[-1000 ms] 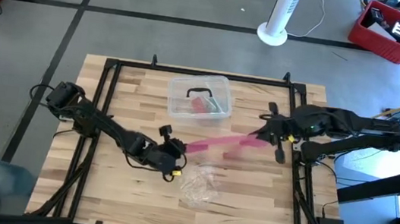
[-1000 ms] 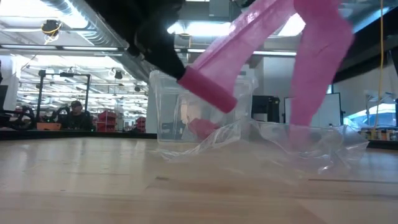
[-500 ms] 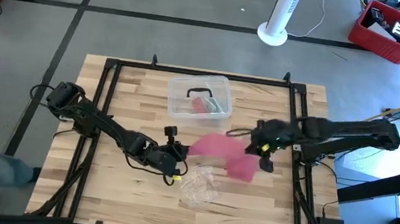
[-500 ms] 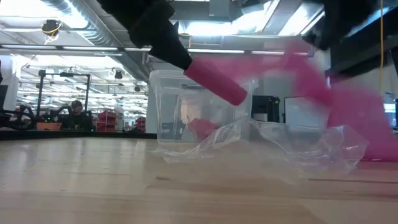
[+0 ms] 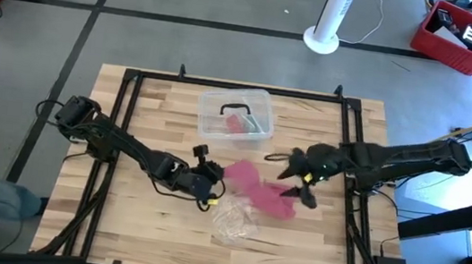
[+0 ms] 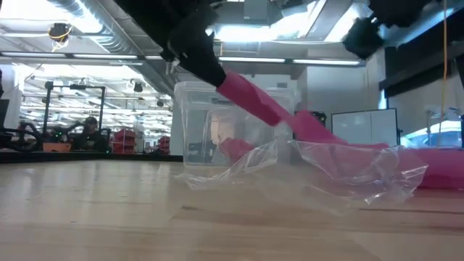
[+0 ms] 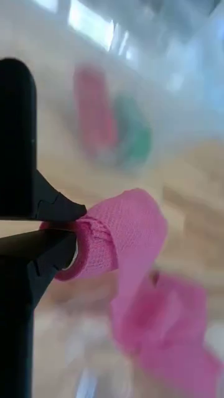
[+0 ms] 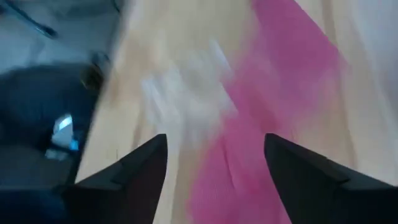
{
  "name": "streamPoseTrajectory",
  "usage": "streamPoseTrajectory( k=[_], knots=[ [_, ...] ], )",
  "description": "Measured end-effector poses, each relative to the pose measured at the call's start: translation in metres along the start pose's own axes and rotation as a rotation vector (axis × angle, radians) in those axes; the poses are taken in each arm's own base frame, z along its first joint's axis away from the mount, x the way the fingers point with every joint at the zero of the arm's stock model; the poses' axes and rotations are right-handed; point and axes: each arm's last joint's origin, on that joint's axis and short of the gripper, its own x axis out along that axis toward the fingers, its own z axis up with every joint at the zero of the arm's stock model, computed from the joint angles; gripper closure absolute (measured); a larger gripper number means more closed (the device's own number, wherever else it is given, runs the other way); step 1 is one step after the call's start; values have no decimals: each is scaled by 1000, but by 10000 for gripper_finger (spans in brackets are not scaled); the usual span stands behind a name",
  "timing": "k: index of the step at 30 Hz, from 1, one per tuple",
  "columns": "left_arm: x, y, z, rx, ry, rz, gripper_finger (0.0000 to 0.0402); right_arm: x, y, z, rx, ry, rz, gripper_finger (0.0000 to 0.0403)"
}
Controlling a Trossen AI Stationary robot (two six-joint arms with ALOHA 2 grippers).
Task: Roll bandage
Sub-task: Roll the pink bandage
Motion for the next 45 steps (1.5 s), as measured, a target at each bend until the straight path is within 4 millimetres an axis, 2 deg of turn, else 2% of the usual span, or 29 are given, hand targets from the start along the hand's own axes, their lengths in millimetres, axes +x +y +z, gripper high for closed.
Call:
streamPoseTrajectory(
  k=[3,7,12,16,19,21,24,29,30,33,36,38,42,45],
  knots=[
    [-9,-2,7,95,-56,111,398,13,-2,-11,-103,-66,-54,129],
    [-26,-10,25,201,-150,191,398,13,-13,-34,-97,79,-214,142],
    [-37,-18,38,303,-242,186,397,11,-14,-31,-155,-21,-228,161],
    [-36,-16,44,402,-256,216,397,20,-14,-24,-203,-221,-178,170],
    [-34,-12,47,447,-247,262,397,30,-15,-30,-164,-264,-113,171],
    [-32,-9,46,469,-226,305,397,34,-9,-28,-129,-292,2,178],
    [-29,-6,47,486,-208,339,397,41,2,-32,-113,-257,113,221],
    [-26,-3,48,498,-200,353,397,47,12,-37,-137,-235,127,367],
    [-26,-2,48,496,-198,358,396,47,13,-38,-147,-229,131,384],
    [-23,2,48,501,-174,404,396,47,19,-39,-149,-223,159,385],
    [-20,5,45,568,-131,418,396,43,29,-33,-146,-215,233,397],
    [-19,5,41,659,-93,420,396,31,39,-19,-160,-241,262,396],
    [-19,5,40,715,-77,419,396,8,48,7,-210,-280,233,399],
    [-22,2,43,687,-109,416,396,-4,49,16,-192,-229,144,391]
  ],
)
